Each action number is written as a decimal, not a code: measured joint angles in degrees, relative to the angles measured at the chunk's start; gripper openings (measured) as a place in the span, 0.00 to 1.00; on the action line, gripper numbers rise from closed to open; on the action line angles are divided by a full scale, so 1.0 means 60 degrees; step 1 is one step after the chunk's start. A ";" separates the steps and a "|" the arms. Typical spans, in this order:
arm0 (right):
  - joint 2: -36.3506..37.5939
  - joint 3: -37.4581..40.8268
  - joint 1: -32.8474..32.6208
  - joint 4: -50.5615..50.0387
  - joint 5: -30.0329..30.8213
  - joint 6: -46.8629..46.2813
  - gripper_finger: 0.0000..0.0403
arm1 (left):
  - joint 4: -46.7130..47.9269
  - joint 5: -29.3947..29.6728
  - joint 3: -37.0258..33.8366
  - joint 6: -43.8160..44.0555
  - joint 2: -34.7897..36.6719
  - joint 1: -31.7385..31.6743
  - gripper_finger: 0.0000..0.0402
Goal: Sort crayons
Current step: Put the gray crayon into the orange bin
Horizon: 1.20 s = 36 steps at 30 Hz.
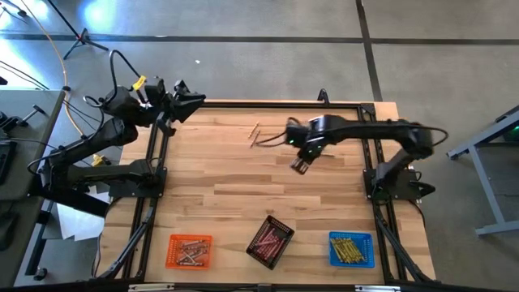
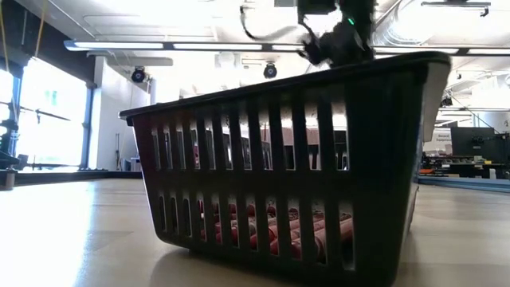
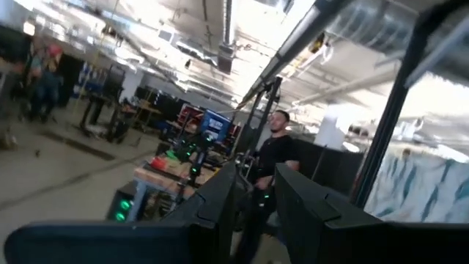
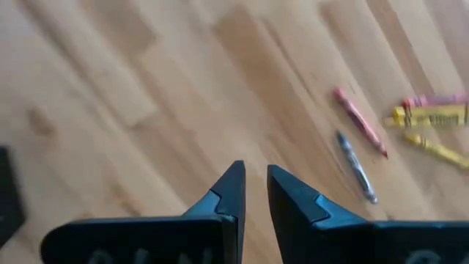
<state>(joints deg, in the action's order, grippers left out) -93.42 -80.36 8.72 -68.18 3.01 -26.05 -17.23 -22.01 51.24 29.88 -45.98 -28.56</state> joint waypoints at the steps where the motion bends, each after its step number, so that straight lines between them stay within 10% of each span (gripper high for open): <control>1: 0.0311 0.0568 0.0244 0.0330 -0.0004 -0.0141 0.11 | -0.0016 0.0001 0.0000 -0.0285 0.0015 0.0004 0.21; 10: 0.1258 0.3814 0.1681 0.1792 -0.0932 0.0096 0.25 | -0.0009 0.0275 0.0000 -0.2998 0.0001 0.0002 0.21; 18: 0.1267 0.4461 0.2615 0.2137 0.0178 0.2487 0.44 | -0.0030 0.1509 0.0000 -0.4241 -0.0008 0.0004 0.21; 36: 0.1256 0.5788 0.4835 0.4328 -0.1339 0.4921 0.46 | -0.0041 0.3542 0.0000 -0.3680 -0.0046 0.0004 0.21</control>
<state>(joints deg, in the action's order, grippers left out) -85.89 -45.63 37.73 -42.21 -5.02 3.47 -17.47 -0.76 51.24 7.80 -46.26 -28.53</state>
